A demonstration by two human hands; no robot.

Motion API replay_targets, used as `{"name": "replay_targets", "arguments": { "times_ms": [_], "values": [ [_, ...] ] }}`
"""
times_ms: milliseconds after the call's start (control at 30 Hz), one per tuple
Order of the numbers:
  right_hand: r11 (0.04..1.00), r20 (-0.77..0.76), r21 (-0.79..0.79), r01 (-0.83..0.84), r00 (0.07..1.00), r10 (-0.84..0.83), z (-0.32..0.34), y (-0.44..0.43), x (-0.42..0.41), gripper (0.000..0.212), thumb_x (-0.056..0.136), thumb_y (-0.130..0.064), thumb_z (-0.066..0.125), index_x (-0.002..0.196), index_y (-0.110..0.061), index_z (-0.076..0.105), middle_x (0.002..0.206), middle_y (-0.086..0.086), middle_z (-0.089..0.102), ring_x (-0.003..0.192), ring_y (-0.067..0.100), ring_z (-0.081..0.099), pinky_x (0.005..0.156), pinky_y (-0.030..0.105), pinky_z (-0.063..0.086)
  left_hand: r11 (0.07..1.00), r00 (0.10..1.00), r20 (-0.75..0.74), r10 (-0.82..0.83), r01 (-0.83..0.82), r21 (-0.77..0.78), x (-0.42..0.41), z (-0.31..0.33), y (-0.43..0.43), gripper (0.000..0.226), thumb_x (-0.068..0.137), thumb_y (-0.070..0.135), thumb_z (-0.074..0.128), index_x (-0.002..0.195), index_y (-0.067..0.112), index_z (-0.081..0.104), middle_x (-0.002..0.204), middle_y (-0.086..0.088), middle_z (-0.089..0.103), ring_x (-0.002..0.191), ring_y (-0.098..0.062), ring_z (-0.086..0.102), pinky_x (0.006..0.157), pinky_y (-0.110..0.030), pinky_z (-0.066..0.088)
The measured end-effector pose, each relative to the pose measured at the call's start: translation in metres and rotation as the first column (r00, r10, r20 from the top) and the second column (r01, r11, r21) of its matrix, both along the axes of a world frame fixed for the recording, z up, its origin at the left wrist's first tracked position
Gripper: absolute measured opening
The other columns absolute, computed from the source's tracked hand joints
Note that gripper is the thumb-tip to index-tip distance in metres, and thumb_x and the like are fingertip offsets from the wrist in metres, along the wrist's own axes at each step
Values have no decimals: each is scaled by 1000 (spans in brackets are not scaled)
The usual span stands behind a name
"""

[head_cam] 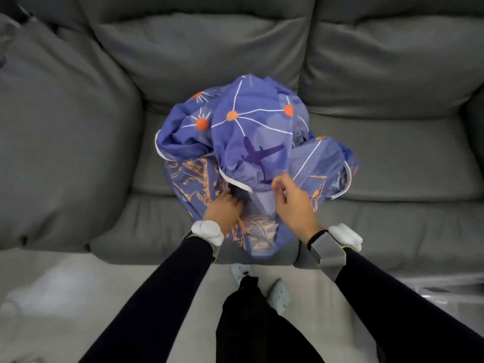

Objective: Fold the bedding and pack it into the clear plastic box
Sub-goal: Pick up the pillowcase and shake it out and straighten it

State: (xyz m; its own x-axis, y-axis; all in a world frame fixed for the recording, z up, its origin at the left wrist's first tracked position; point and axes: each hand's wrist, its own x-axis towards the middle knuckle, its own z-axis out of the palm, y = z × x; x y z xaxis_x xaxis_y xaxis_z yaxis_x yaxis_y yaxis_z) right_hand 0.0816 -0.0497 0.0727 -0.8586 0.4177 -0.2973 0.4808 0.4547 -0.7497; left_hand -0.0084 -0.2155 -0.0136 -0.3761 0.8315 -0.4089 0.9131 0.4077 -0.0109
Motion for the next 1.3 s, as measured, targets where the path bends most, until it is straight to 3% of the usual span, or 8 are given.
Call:
{"name": "replay_targets", "arguments": {
  "times_ms": [100,233,400,567,833,967,1067,1300],
  "values": [
    [993,37,-12,-116,993,116,-6,-5,-4,29,80,-7,40,84,-8,69,89,12,63,87,24,58,89,24,41,935,999,45,11,-26,355,-5,18,-2,25,78,20,45,83,13,69,76,-4,66,69,-27,62,62,-33,50],
    [951,237,-34,-308,922,307,1,-16,-9,26,72,-45,46,74,-21,57,82,8,57,92,28,55,86,41,47,745,967,195,163,-250,618,-1,59,8,20,93,29,45,94,16,61,89,-2,61,76,-22,59,61,-32,47],
    [965,155,56,-256,957,245,24,-14,-13,28,77,-27,43,78,-11,67,92,19,68,90,39,62,82,44,48,759,968,171,182,-249,601,4,94,1,30,91,42,44,75,19,54,68,-2,63,62,-24,62,48,-32,44],
    [938,-73,294,185,983,-170,83,52,-23,38,78,-16,39,94,1,69,97,25,67,92,40,62,81,38,42,934,912,278,302,-341,105,-15,120,-25,22,94,40,43,103,23,52,93,-3,68,90,-32,64,70,-37,49],
    [901,-79,313,-301,937,340,220,69,-56,23,93,-18,59,81,-1,67,77,18,59,80,34,59,63,28,27,491,769,594,236,-622,610,-30,246,53,39,92,23,52,128,8,49,124,-9,60,114,-19,59,99,-36,47],
    [880,-107,367,-302,926,363,288,78,-54,25,88,-40,64,83,-17,73,82,5,61,81,21,59,73,35,43,476,873,450,187,-481,736,-32,322,77,18,88,22,60,104,14,64,95,-2,68,89,-16,55,83,-20,39],
    [861,-151,442,-252,925,348,353,88,-55,16,88,-37,62,93,-27,73,95,-2,60,92,12,57,83,34,45,425,782,599,173,-608,671,-29,386,83,5,88,29,64,84,25,63,76,7,64,71,-5,52,68,-19,41],
    [654,-80,672,-348,844,531,500,100,-44,22,92,-26,59,102,-12,73,100,11,71,94,26,63,77,31,43,408,802,588,104,-574,711,-32,547,83,8,87,24,66,80,20,62,66,1,59,60,-9,50,58,-24,40]
  ]
}}
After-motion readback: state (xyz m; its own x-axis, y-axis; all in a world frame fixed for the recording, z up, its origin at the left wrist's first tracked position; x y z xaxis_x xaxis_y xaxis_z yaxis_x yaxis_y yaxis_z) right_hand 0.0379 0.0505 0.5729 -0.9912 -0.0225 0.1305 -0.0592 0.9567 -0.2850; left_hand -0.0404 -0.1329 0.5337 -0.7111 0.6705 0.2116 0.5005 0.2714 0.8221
